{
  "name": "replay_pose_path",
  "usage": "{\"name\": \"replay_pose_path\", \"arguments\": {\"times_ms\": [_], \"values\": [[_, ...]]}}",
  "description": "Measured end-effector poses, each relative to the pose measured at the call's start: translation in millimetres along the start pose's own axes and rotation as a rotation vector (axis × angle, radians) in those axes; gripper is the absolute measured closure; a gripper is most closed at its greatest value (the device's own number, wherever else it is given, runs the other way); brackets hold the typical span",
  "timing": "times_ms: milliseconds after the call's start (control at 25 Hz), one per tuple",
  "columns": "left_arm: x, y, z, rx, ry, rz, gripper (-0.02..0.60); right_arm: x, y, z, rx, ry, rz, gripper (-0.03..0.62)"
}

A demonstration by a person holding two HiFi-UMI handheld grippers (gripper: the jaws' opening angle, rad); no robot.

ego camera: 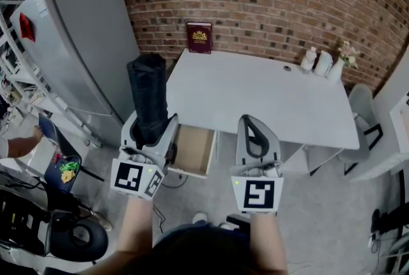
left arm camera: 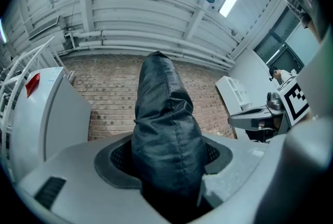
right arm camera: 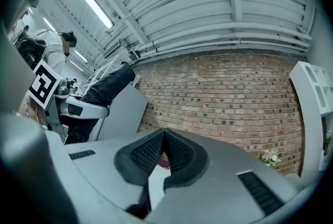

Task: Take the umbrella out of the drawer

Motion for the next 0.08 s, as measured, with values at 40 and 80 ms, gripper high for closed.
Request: {"name": "replay_pose_path", "arguments": {"times_ms": [40, 80], "values": [[-0.3, 0.1, 0.0, 0.001, 0.001, 0.000, 0.310, -0.5, 0.5, -0.2, -0.001, 0.002, 0.001, 0.603], [-0.6, 0.1, 0.0, 0.003, 0.002, -0.001, 0.309, -0.9, 1.0, -0.4, -0.002, 0.004, 0.001, 0.603]]}}
Point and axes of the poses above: the fingertips, and each gripper's own axes: y backward along the fingers, z to its right, x out of its top, the point moved 7 cm from there along y, backward along the fingers, and after that the axes turned 10 degrees about -x, right-handed, at the moved point
